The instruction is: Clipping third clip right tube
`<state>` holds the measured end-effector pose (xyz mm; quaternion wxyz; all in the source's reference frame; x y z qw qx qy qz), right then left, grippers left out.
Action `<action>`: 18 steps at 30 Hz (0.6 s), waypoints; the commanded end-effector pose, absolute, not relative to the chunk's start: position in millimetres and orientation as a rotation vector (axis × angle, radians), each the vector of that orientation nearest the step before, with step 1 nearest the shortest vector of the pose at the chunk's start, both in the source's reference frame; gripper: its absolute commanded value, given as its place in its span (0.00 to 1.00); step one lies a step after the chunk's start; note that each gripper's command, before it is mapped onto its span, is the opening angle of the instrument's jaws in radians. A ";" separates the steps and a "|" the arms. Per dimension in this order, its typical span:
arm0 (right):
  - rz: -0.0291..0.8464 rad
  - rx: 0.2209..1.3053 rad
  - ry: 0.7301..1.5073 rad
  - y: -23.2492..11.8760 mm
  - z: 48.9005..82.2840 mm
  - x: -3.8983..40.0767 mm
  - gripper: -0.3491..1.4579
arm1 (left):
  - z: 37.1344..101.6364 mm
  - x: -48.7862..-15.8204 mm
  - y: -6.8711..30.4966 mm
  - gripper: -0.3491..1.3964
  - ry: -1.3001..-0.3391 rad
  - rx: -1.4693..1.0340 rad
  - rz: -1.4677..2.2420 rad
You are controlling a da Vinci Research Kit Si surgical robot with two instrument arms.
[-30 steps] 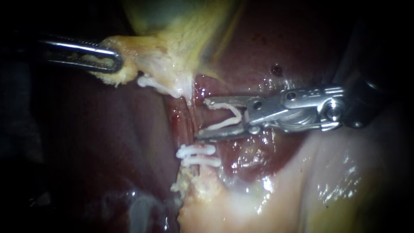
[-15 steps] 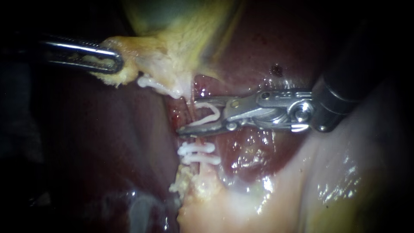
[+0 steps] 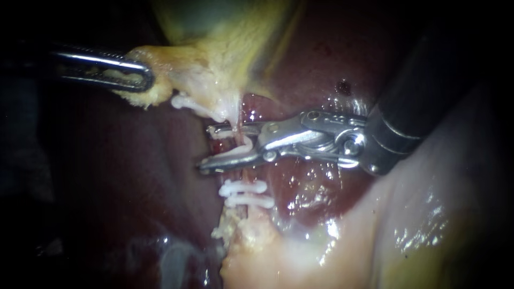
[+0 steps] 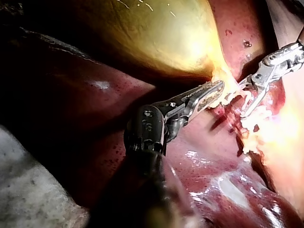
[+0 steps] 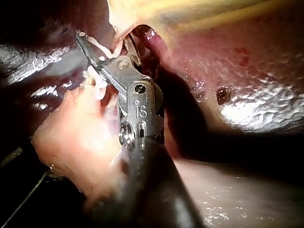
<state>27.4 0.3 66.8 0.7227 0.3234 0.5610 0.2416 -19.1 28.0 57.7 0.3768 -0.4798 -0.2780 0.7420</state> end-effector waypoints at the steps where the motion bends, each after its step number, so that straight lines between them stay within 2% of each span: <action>1: 0.539 0.724 1.247 0.4 66.4 27.4 0.45 | 57.7 -19.1 28.0 0.00 -0.711 -1.227 1.898; 11: 0.512 0.792 1.332 0.7 62.3 27.4 0.44 | 57.7 -19.0 27.9 0.00 -0.711 -1.227 1.898; 18: 0.520 0.806 1.339 0.9 62.0 27.5 0.43 | 57.7 -19.0 28.0 0.00 -0.712 -1.227 1.898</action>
